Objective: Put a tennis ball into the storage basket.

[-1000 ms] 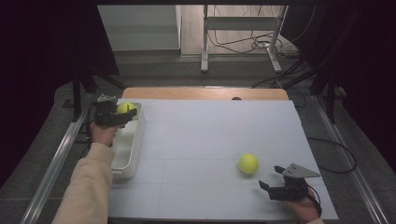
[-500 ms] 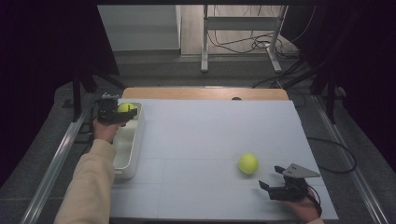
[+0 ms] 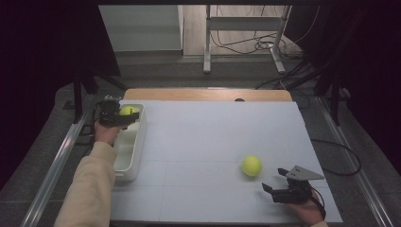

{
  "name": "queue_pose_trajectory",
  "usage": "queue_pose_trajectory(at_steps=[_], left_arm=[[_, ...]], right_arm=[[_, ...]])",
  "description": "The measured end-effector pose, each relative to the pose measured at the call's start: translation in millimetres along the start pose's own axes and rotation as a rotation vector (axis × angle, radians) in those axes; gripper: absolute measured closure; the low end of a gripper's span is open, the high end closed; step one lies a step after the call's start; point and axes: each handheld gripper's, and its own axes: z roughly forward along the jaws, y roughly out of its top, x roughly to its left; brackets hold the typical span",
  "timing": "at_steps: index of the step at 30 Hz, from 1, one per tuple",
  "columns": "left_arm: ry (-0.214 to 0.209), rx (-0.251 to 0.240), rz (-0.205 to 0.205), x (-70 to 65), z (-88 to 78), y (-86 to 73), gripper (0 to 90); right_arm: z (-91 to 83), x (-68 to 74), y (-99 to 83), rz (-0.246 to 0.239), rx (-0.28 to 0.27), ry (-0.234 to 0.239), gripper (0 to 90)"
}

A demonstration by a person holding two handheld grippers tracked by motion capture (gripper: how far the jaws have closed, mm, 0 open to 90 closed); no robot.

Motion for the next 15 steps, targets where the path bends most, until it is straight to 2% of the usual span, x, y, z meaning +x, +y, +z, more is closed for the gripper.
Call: queue_pose_trajectory(at_steps=[5, 11, 15], left_arm=[[0.002, -0.036, 0.009, -2.4, -6.5, 1.8, 16.1], [-0.016, -0.056, 0.014, -6.1, -15.6, 2.6, 15.2], [-0.038, -0.064, 0.034, -10.7, -22.9, 1.5, 15.3]], right_arm=[[0.0, 0.2, 0.1, 0.0, -0.002, 0.002, 12.2], [0.1, 0.6, 0.2, -0.002, -0.004, 0.004, 12.2], [-0.4, 0.8, 0.6, 0.002, -0.006, 0.004, 12.1]])
